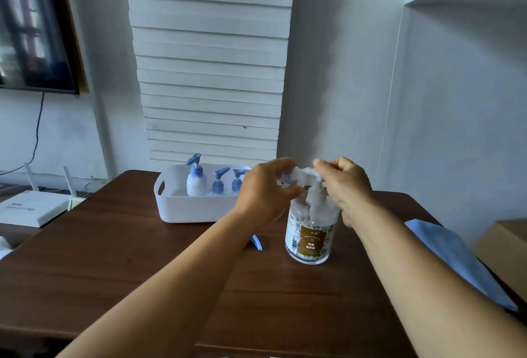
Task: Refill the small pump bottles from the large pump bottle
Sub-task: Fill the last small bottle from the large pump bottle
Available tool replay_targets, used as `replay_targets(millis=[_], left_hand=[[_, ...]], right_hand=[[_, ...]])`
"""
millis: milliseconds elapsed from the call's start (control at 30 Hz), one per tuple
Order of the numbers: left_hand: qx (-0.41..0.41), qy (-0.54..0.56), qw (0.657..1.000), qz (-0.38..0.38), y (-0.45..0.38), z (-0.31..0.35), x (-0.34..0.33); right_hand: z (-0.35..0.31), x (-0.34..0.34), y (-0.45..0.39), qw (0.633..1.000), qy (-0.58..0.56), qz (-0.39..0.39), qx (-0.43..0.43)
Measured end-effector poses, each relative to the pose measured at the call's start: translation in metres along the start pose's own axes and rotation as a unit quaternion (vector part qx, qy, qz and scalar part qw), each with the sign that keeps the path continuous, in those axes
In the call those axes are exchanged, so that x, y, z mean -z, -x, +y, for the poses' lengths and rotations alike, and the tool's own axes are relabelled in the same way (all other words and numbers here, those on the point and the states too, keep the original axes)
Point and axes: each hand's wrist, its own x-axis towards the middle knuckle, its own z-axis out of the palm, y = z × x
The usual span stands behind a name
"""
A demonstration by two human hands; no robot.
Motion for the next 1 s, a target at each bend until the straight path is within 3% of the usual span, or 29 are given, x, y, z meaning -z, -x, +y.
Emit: replay_targets(millis=[1000], left_hand=[[0.018, 0.013, 1.000, -0.010, 0.001, -0.006, -0.003]], right_hand=[[0.009, -0.006, 0.002, 1.000, 0.018, 0.013, 0.006]])
